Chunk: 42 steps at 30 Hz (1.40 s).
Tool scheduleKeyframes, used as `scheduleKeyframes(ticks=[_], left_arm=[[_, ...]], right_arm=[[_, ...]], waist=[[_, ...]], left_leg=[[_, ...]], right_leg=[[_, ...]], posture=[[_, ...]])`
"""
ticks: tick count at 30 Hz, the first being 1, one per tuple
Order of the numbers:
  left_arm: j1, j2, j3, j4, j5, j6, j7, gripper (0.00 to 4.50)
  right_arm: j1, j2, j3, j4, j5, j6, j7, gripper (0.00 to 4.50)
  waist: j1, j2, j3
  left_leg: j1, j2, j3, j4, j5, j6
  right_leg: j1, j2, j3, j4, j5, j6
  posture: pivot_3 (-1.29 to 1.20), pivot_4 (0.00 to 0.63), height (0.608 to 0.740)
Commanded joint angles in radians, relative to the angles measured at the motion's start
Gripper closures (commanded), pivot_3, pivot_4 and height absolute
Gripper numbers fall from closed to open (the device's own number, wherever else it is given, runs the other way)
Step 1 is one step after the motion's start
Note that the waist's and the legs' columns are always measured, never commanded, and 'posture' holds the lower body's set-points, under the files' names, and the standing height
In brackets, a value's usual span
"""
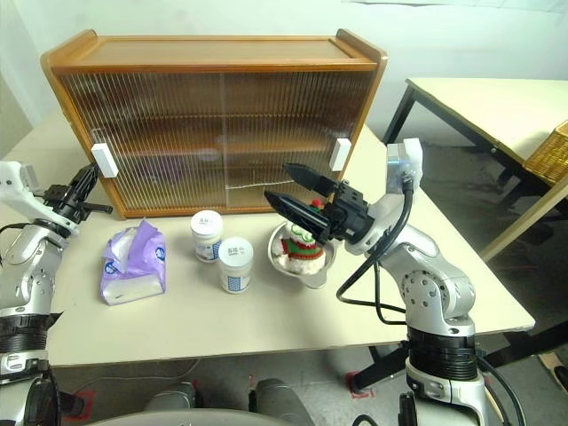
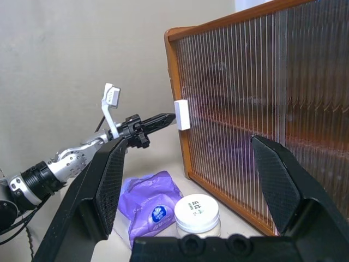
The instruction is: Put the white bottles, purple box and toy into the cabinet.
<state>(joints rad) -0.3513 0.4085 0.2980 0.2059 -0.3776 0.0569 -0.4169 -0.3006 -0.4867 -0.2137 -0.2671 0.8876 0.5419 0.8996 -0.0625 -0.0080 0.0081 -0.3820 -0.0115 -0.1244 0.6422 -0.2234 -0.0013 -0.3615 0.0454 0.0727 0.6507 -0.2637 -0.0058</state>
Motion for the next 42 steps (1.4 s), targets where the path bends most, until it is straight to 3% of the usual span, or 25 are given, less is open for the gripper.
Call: scheduleKeyframes(ticks=[1,24,42], left_arm=[[-0.027,0.001,-0.018,0.029,0.017,-0.011,-0.019,4.48],[-0.103,-0.049,-0.12,0.0,-0.008,0.051,-0.131,4.48],[-0.233,-0.148,-0.205,0.155,0.02,0.003,-0.219,4.48]], right_arm=[[0.005,-0.007,-0.005,-0.017,-0.002,-0.008,-0.005,0.0],[0.013,-0.005,-0.006,-0.023,0.0,-0.01,-0.015,0.0],[0.025,-0.012,-0.01,-0.029,-0.002,-0.016,-0.028,0.0]], waist=[[0.0,0.0,0.0],[-0.01,0.0,0.0],[-0.012,-0.001,0.001]], left_leg=[[0.0,0.0,0.0,0.0,0.0,0.0],[-0.001,-0.001,0.001,0.0,0.0,0.001],[-0.002,-0.001,0.001,0.001,0.0,0.002]], right_leg=[[0.0,0.0,0.0,0.0,0.0,0.0],[0.0,0.0,0.0,-0.001,0.0,0.001],[0.0,-0.004,0.0,-0.001,0.0,0.005]], posture=[[-0.17,0.0,0.74],[-0.18,0.0,0.74],[-0.2,0.0,0.74]])
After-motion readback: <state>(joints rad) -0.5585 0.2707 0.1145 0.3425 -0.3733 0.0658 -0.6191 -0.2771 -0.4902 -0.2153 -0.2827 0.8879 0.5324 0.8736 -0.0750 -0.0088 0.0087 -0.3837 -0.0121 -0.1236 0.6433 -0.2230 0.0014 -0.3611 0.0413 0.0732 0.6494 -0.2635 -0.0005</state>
